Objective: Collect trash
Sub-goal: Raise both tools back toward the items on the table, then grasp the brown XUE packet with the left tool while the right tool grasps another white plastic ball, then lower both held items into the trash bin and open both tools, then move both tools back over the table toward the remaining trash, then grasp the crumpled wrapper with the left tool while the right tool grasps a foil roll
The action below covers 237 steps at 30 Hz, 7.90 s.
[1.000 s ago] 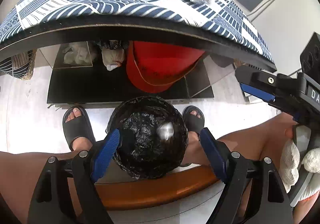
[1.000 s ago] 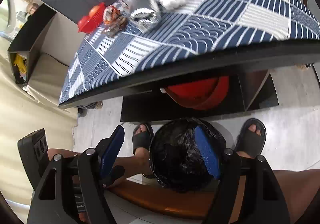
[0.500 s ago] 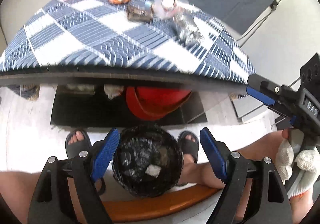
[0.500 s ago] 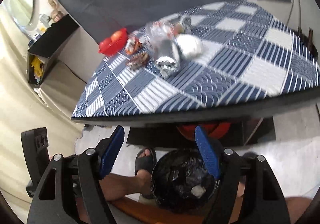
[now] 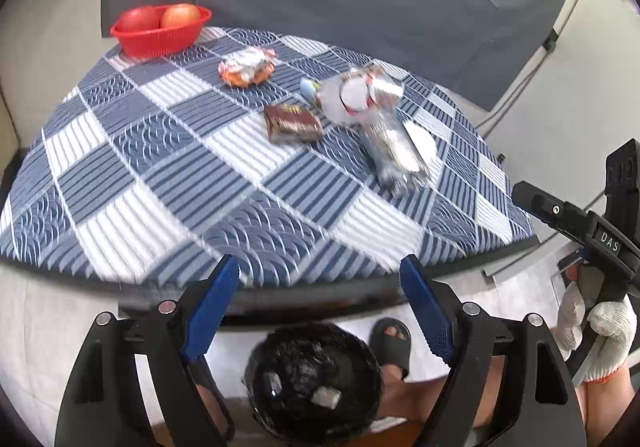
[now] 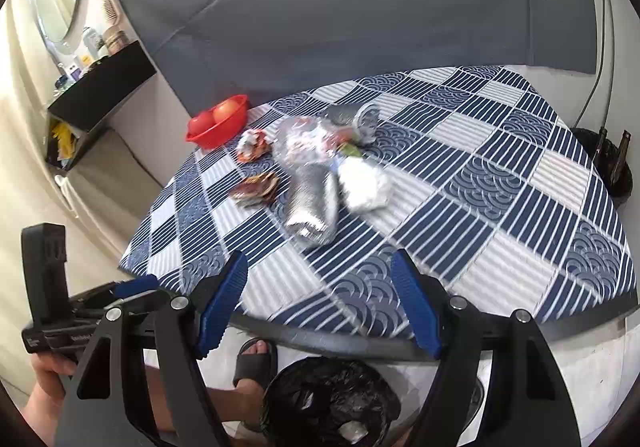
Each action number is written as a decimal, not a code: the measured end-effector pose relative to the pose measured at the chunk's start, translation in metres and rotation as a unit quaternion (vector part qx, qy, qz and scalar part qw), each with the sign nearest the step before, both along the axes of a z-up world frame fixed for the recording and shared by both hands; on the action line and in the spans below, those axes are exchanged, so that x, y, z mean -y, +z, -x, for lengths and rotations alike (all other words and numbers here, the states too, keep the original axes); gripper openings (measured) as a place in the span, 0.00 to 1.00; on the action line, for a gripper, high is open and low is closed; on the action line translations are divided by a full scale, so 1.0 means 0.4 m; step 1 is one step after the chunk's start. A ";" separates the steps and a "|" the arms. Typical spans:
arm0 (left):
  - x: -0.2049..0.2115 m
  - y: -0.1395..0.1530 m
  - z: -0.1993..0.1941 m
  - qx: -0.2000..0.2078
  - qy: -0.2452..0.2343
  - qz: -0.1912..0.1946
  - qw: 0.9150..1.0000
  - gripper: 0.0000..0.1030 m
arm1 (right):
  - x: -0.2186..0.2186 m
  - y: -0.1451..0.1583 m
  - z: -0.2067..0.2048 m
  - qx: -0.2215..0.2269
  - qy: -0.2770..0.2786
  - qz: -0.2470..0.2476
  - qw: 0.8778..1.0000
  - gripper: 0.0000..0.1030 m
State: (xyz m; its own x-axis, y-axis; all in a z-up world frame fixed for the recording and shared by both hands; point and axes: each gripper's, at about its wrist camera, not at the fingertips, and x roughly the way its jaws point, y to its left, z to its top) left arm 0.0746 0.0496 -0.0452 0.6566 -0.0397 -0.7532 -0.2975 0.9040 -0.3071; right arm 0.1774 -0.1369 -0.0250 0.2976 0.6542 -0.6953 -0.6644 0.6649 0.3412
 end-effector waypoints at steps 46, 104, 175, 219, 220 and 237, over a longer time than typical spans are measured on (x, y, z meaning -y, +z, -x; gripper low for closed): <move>-0.118 -0.086 -0.417 -0.082 -0.004 -0.069 0.994 0.58 | -0.179 -0.156 -0.303 -0.064 0.023 0.051 0.996 0.49; 0.240 -0.032 0.193 0.002 -0.074 0.001 0.997 0.58 | 0.025 -0.081 0.244 -0.068 0.049 0.023 0.996 0.49; 0.128 -0.002 0.185 0.026 -0.013 0.036 0.999 0.72 | 0.097 -0.003 0.228 -0.045 0.013 -0.051 0.998 0.63; -0.340 -0.081 -0.418 -0.011 0.055 -0.051 0.997 0.87 | -0.276 -0.157 -0.172 -0.039 0.077 0.064 0.994 0.83; -0.349 -0.084 -0.429 -0.011 0.056 -0.051 0.997 0.87 | -0.281 -0.158 -0.173 -0.037 0.080 0.063 0.994 0.82; -0.370 -0.116 -0.517 -0.005 0.026 -0.043 0.999 0.60 | -0.292 -0.156 -0.174 -0.043 0.093 0.068 0.992 0.54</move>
State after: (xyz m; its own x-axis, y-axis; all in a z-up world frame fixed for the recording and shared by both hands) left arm 0.2813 0.1975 -0.0917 0.6481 0.0601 -0.7592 -0.3476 0.9103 -0.2247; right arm 0.2469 -0.0203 -0.0872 0.1161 0.5911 -0.7982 -0.7518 0.5774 0.3183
